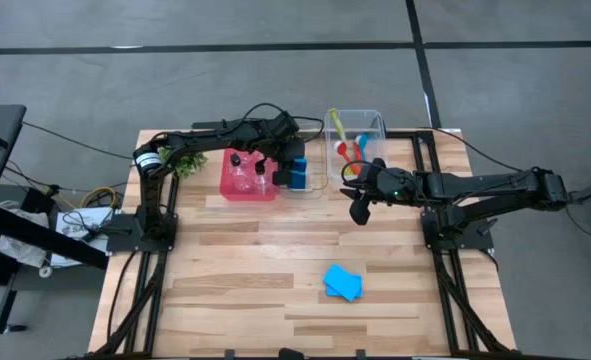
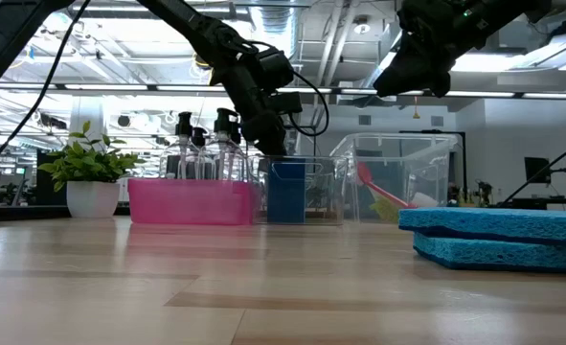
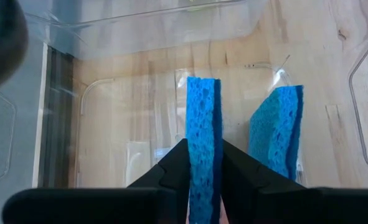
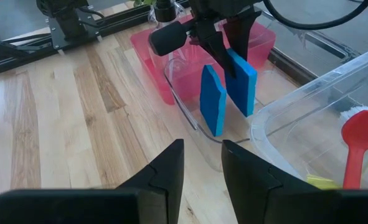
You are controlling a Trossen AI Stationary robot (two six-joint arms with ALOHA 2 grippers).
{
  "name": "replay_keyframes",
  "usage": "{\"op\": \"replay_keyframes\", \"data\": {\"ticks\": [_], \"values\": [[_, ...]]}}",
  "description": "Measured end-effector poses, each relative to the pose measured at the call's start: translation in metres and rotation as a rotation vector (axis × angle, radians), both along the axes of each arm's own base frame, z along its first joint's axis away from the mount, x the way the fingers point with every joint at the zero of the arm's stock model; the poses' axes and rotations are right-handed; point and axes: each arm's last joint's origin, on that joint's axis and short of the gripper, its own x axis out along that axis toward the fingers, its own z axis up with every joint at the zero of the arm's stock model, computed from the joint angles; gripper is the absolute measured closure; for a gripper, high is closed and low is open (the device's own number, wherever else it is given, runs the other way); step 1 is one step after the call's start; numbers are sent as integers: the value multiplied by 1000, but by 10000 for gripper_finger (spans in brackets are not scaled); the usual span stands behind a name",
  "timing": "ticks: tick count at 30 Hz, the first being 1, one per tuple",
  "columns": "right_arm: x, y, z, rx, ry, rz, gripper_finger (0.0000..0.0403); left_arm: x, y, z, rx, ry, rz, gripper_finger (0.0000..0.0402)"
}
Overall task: Pick & Place Kitchen Sink Supplies
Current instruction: Put the blue sponge into the transparent bin
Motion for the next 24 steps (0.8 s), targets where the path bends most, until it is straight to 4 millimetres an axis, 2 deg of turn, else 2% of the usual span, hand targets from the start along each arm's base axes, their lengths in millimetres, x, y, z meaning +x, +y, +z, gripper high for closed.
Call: {"op": "replay_keyframes", "data": {"ticks": [24], "values": [[0, 0, 0, 0, 0, 0, 301, 0, 0, 0, 0, 3, -3, 308]]}}
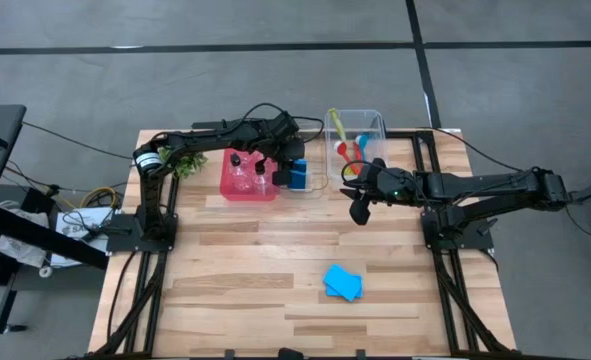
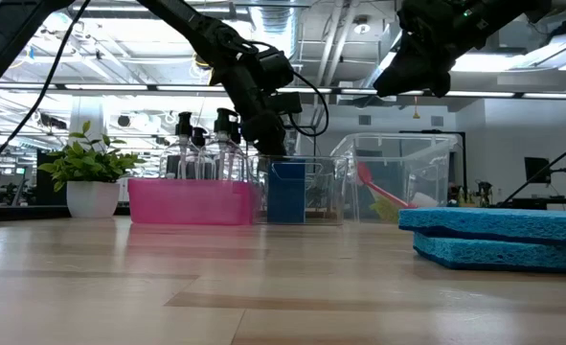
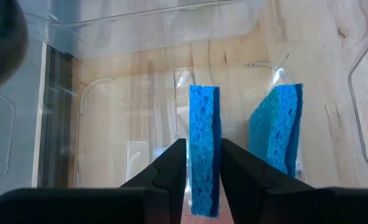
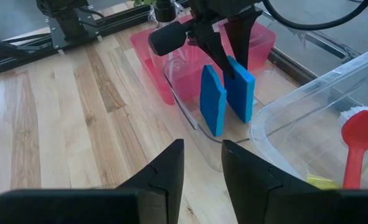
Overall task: Pick & Place Kitchen Sink Supplies
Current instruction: Put the blue sponge into the transparent bin
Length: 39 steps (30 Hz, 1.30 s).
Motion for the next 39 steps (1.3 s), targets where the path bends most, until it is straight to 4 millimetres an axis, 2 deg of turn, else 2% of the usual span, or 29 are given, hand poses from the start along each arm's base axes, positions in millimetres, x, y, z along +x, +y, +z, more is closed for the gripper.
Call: {"op": "replay_keyframes", "data": {"ticks": [14, 27, 34, 39], "values": [[-1, 2, -2, 1, 20, 12, 301, 0, 0, 0, 0, 1, 0, 306], [-1, 5, -2, 3, 21, 22, 301, 0, 0, 0, 1, 7, 2, 253], [-1, 5, -2, 3, 21, 22, 301, -1, 0, 0, 6, 12, 5, 251], [-1, 5, -2, 3, 20, 22, 301, -4, -2, 10, 19, -8, 5, 250]]}}
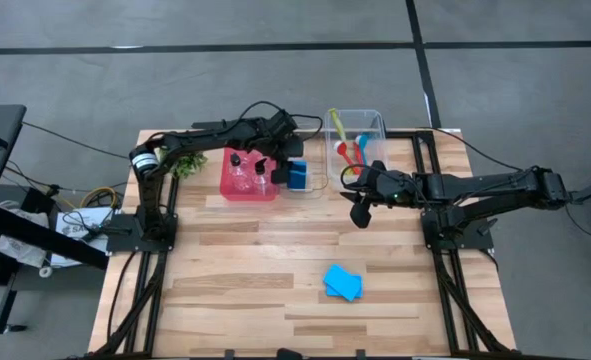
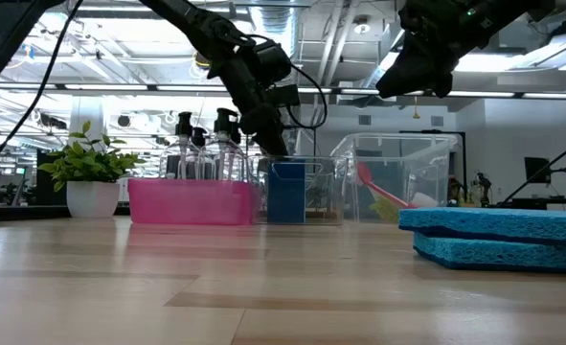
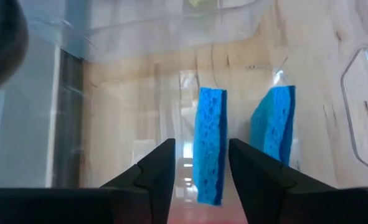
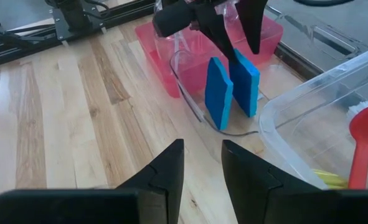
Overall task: Pick & Place Kitchen Sink Supplies
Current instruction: Put the blue sponge into the transparent bin
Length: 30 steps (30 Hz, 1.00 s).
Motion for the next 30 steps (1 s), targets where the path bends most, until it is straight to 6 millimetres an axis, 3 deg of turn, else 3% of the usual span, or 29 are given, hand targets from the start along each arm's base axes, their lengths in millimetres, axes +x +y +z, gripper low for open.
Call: {"op": "replay_keyframes", "data": {"ticks": [6, 23, 27, 30], "values": [[0, 0, 0, 0, 0, 0, 301, -3, -1, 9, 15, -18, -2, 252], [0, 6, 0, 19, -7, 22, 301, -3, -2, 9, 8, -11, 2, 254], [0, 6, 0, 25, -10, 19, 301, -7, -5, 18, 10, -28, 11, 254], [0, 6, 0, 26, -10, 18, 301, -13, -8, 37, 14, -76, 36, 254]]}}
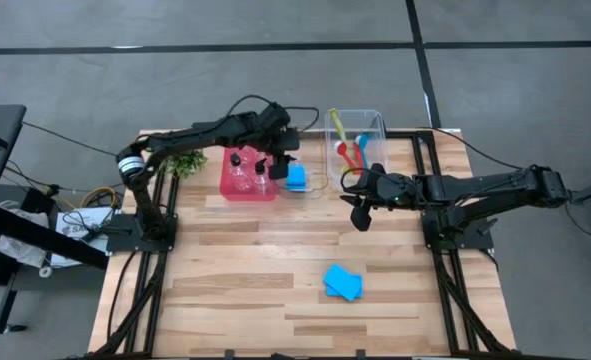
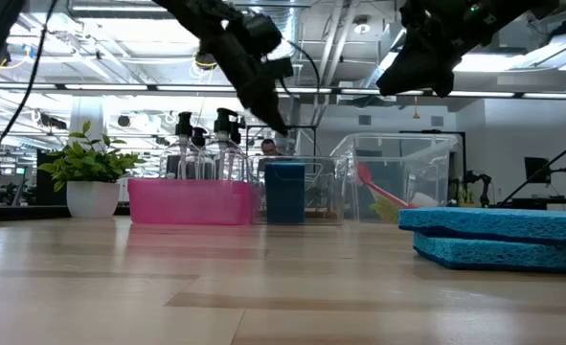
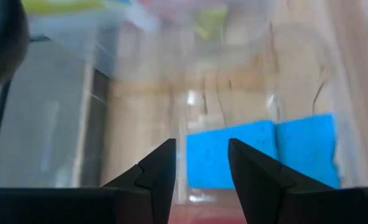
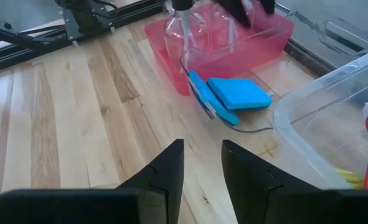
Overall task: Pick & Place Kitchen Sink Supplies
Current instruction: Put the blue sponge into the transparent bin
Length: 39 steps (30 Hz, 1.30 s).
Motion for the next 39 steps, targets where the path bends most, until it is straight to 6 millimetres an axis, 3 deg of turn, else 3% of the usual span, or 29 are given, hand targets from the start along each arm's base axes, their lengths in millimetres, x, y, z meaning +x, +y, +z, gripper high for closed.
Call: {"op": "replay_keyframes", "data": {"ticks": [7, 12, 18, 22, 27, 33, 39], "values": [[0, 5, 0, 2, 0, 24, 301, -21, -25, 58, -76, -189, -1, 254], [0, 9, 0, -19, 8, 59, 301, -25, -66, 74, -101, -236, -106, 254], [-4, 15, -4, -53, 82, 162, 301, -18, -123, 44, -178, -156, -220, 254], [-10, 20, -7, -51, 134, 221, 301, -11, -162, 25, -193, -192, -256, 254], [-24, 26, -11, -9, 225, 340, 301, -7, -207, 15, -206, -298, -249, 254], [-42, 33, -15, 161, 298, 301, 301, 0, -235, -2, -327, -296, -73, 254], [-54, 43, -17, 341, 332, 219, 301, 19, -256, -35, -633, -278, 155, 254]]}}
